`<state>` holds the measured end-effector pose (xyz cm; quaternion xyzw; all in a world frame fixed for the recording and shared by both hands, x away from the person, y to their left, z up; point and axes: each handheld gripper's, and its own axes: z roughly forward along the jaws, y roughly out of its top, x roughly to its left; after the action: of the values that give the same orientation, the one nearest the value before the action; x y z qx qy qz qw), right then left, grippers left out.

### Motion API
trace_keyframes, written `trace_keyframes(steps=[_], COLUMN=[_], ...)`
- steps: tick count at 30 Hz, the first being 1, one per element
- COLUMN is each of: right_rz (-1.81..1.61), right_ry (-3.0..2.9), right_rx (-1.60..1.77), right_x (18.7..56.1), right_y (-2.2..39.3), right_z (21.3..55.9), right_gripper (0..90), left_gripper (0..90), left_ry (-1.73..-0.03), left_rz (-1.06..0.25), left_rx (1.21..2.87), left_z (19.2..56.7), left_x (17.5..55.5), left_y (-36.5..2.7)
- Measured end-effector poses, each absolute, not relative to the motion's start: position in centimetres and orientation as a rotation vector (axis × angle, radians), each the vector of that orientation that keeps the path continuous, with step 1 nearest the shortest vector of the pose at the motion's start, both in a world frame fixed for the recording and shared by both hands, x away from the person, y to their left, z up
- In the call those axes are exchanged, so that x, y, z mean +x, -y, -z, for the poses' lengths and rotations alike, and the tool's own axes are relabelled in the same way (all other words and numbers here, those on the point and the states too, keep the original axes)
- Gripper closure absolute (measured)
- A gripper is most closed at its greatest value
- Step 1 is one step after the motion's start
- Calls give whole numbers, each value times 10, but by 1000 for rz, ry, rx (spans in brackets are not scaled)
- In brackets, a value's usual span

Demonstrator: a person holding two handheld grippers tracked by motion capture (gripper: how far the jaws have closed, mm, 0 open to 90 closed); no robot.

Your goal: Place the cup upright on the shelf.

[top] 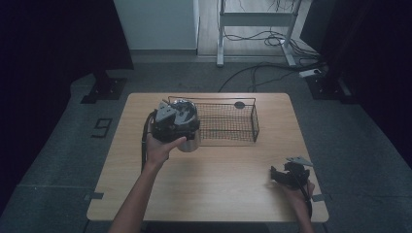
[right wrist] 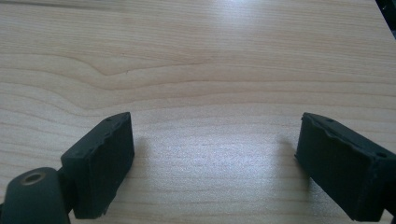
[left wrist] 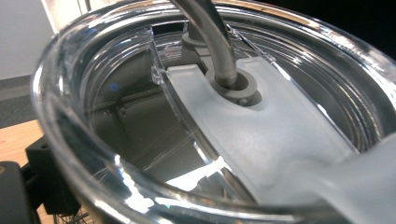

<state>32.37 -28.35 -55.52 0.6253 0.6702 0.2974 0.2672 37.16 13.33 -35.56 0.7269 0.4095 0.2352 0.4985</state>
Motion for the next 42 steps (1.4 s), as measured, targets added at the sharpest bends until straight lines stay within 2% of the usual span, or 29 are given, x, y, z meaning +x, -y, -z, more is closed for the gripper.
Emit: trace_keyframes(steps=[17,42], right_rz=[-805,-805], right_ry=[-1805,-1806], right_rx=[1686,1686], right_x=[324,324], right_y=[283,284], right_z=[556,556], right_gripper=[111,112], left_gripper=[31,31], left_ry=[-1048,-1147], left_rz=[-582,-592], left_rx=[1716,1713], left_z=[348,368], left_x=[406,460], left_y=[-135,-140])
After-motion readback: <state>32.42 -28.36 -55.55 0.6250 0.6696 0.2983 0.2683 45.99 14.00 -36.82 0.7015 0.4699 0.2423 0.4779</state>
